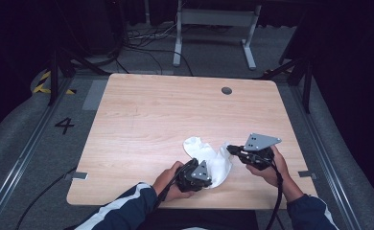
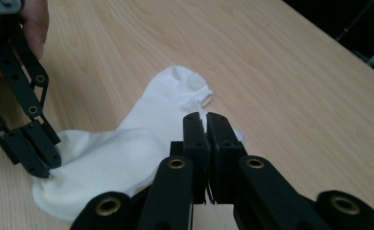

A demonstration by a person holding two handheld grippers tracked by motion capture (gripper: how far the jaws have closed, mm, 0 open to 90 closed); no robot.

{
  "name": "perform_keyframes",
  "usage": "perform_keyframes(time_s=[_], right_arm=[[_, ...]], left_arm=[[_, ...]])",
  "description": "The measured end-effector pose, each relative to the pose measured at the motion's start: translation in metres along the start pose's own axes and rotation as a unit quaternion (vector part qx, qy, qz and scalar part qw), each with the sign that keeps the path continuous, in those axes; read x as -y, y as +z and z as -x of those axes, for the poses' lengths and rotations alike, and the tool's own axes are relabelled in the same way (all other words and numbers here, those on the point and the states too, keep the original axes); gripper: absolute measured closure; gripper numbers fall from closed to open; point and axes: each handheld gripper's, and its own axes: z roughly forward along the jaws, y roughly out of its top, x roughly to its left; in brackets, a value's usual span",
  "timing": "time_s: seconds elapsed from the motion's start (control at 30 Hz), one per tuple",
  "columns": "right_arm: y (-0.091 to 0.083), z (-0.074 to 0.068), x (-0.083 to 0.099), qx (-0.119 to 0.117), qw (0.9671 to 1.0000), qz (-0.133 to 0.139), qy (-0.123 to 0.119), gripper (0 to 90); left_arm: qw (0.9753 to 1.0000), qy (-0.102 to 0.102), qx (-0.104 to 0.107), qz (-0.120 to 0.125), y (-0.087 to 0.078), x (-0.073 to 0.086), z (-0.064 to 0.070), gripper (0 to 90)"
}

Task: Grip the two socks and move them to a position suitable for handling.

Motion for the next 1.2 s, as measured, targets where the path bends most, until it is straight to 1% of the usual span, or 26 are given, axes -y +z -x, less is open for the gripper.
perform_keyframes(time_s=[0.1, 0.13, 0.2, 0.23, 0.27, 0.3, 0.37, 0.4, 0.43, 0.47, 0.5, 0.53, 0.57, 0.6, 0.63, 0.67, 0.73, 0.77, 0.87, 0.93, 1.0, 1.03, 1.07, 1.1, 1.13, 1.2], right_arm=[[0.003, 0.003, -0.015, 0.002, 0.9998, 0.013, -0.014, 87.7], [0.006, 0.005, -0.02, 0.005, 0.9997, 0.014, -0.019, 87.7], [0.016, 0.01, -0.027, 0.0, 0.9996, 0.016, -0.022, 87.7], [0.022, 0.012, -0.03, -0.005, 0.9996, 0.016, -0.024, 87.7], [0.028, 0.014, -0.033, -0.002, 0.9994, 0.011, -0.031, 87.7], [0.037, 0.016, -0.037, -0.004, 0.9993, 0.008, -0.035, 87.7], [0.048, 0.019, -0.041, -0.01, 0.9993, 0.007, -0.035, 87.7], [0.054, 0.021, -0.043, -0.009, 0.9993, 0.004, -0.035, 87.7], [0.065, 0.027, -0.047, -0.023, 0.9993, 0.009, -0.027, 87.7], [0.07, 0.029, -0.048, -0.022, 0.9994, 0.01, -0.026, 87.7], [0.07, 0.029, -0.048, -0.022, 0.9994, 0.01, -0.026, 87.7], [0.077, 0.031, -0.048, -0.025, 0.9994, 0.008, -0.021, 87.7], [0.085, 0.033, -0.048, -0.031, 0.9994, 0.002, -0.017, 87.7], [0.091, 0.034, -0.047, -0.029, 0.9994, -0.007, -0.017, 87.7], [0.096, 0.035, -0.046, -0.029, 0.9994, -0.011, -0.015, 87.7], [0.106, 0.036, -0.041, -0.032, 0.9991, -0.025, -0.01, 87.7], [0.111, 0.037, -0.038, -0.031, 0.9989, -0.034, -0.009, 87.7], [0.114, 0.038, -0.035, -0.035, 0.9987, -0.038, -0.003, 87.7], [0.121, 0.04, -0.026, -0.037, 0.9979, -0.053, 0.007, 87.7], [0.122, 0.04, -0.019, -0.037, 0.9973, -0.061, 0.016, 87.7], [0.121, 0.04, -0.014, -0.039, 0.9968, -0.066, 0.021, 87.7], [0.117, 0.037, -0.007, -0.043, 0.9961, -0.071, 0.03, 87.6], [0.117, 0.037, -0.007, -0.043, 0.9961, -0.071, 0.03, 87.6], [0.112, 0.032, -0.001, -0.052, 0.9954, -0.073, 0.032, 87.6], [0.111, 0.03, 0.001, -0.053, 0.9952, -0.076, 0.032, 87.6], [0.108, 0.021, 0.006, -0.062, 0.9946, -0.08, 0.026, 87.6]], left_arm=[[0.9989, -0.005, -0.032, 0.034, -0.016, -0.007, 0.001, 86.0], [0.9981, -0.008, -0.044, 0.042, -0.02, -0.009, 0.001, 85.9], [0.9971, -0.014, -0.056, 0.049, -0.024, -0.011, -0.001, 85.9], [0.9965, -0.021, -0.067, 0.045, -0.025, -0.011, -0.001, 85.8], [0.9957, -0.027, -0.074, 0.049, -0.024, -0.011, -0.003, 85.8], [0.9961, -0.031, -0.07, 0.045, -0.023, -0.01, -0.003, 85.8], [0.9958, -0.031, -0.077, 0.038, -0.02, -0.01, -0.003, 85.5], [0.996, -0.03, -0.075, 0.037, -0.018, -0.011, -0.003, 85.4], [0.9962, -0.029, -0.076, 0.033, -0.015, -0.012, -0.003, 85.1], [0.9961, -0.03, -0.077, 0.03, -0.012, -0.013, -0.004, 85.6], [0.9961, -0.031, -0.077, 0.029, -0.008, -0.014, -0.005, 85.6], [0.9965, -0.034, -0.073, 0.025, -0.002, -0.015, -0.008, 86.1], [0.9963, -0.034, -0.077, 0.018, 0.003, -0.015, -0.01, 86.3], [0.9961, -0.034, -0.081, 0.011, 0.008, -0.015, -0.012, 86.3], [0.9963, -0.037, -0.078, 0.004, 0.013, -0.015, -0.016, 86.3], [0.996, -0.05, -0.074, 0.003, 0.02, -0.014, -0.019, 86.6], [0.9959, -0.05, -0.071, -0.022, 0.029, -0.011, -0.027, 86.6], [0.9958, -0.062, -0.065, -0.02, 0.033, -0.01, -0.03, 87.0], [0.9963, -0.062, -0.055, -0.023, 0.033, -0.009, -0.031, 87.7], [0.9974, -0.052, -0.035, -0.036, 0.029, -0.007, -0.03, 88.1], [0.9976, -0.046, -0.031, -0.041, 0.026, -0.005, -0.029, 88.4], [0.9979, -0.049, -0.008, -0.042, 0.021, 0.0, -0.027, 88.3], [0.9978, -0.05, 0.009, -0.042, 0.017, 0.003, -0.025, 88.3], [0.9977, -0.04, 0.024, -0.05, 0.009, 0.009, -0.022, 88.3], [0.9968, -0.036, 0.042, -0.058, 0.004, 0.013, -0.02, 88.3], [0.9958, -0.034, 0.048, -0.07, -0.004, 0.018, -0.017, 88.2]])
